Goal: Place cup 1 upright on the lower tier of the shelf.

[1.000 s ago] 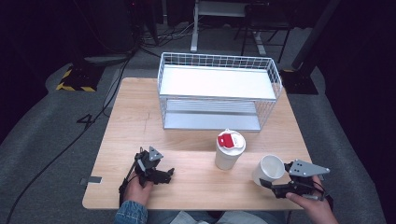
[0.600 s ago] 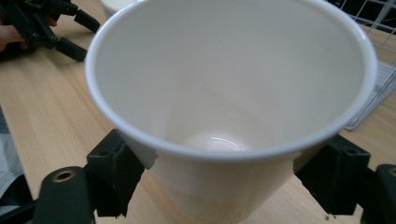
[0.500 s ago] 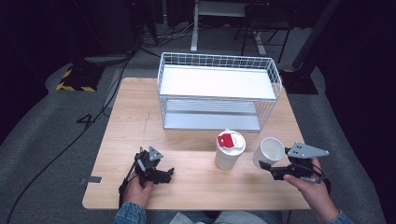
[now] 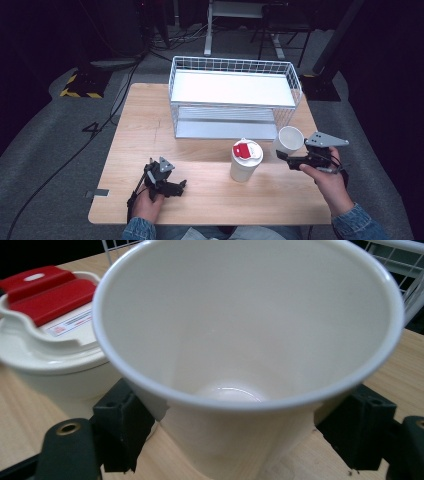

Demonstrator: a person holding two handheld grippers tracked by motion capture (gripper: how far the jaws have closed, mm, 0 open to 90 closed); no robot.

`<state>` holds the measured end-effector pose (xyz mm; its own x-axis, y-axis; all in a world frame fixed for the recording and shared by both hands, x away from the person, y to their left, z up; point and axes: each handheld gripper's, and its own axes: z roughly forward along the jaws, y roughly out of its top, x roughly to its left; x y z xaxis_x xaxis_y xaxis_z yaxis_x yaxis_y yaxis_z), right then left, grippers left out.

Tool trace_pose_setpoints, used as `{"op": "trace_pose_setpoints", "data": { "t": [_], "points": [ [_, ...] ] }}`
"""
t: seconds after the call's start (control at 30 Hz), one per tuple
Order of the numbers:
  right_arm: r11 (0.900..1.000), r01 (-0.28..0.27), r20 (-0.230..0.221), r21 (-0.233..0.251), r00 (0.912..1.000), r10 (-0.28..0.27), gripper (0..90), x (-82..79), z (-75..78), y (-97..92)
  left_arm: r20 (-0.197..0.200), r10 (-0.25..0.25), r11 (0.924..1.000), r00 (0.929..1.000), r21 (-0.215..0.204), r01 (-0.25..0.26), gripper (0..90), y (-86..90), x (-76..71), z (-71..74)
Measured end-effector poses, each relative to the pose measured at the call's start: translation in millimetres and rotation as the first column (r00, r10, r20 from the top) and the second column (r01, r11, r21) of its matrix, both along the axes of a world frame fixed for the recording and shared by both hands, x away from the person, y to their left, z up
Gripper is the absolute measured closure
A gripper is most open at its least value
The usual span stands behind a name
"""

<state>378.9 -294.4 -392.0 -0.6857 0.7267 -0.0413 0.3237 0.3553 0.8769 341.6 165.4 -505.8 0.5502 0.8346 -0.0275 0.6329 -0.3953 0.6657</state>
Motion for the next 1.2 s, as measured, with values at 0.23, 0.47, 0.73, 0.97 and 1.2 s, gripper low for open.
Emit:
{"op": "trace_pose_setpoints", "data": {
  "t": [0.23,0.47,0.73,0.97,1.2],
  "points": [
    [0.9989,0.046,0.003,-0.01,0.999,-0.046,22.5,23.1,-7.8,9.5,0.0,-0.001,1.0,1.0,0.0,0.001,0.0,0.0,0.1,0.0],
    [0.9969,0.077,-0.002,-0.017,0.997,-0.077,22.5,42.6,-16.1,21.8,0.0,-0.001,1.0,1.0,0.0,0.001,0.0,0.1,0.1,0.0],
    [0.9945,0.103,-0.011,-0.02,0.9946,-0.103,22.5,62.9,-25.5,33.4,0.0,-0.001,1.0,1.0,0.0,0.001,0.0,0.1,0.1,0.0],
    [0.9913,0.131,0.006,-0.017,0.9914,-0.13,22.5,78.6,-32.0,42.8,0.0,-0.001,1.0,1.0,0.0,0.001,0.0,0.1,0.1,0.0],
    [0.9899,0.141,0.026,-0.019,0.9898,-0.14,22.5,90.9,-39.9,53.3,0.0,-0.001,1.0,1.0,0.001,0.001,0.0,0.1,0.1,0.0]
  ]
}}
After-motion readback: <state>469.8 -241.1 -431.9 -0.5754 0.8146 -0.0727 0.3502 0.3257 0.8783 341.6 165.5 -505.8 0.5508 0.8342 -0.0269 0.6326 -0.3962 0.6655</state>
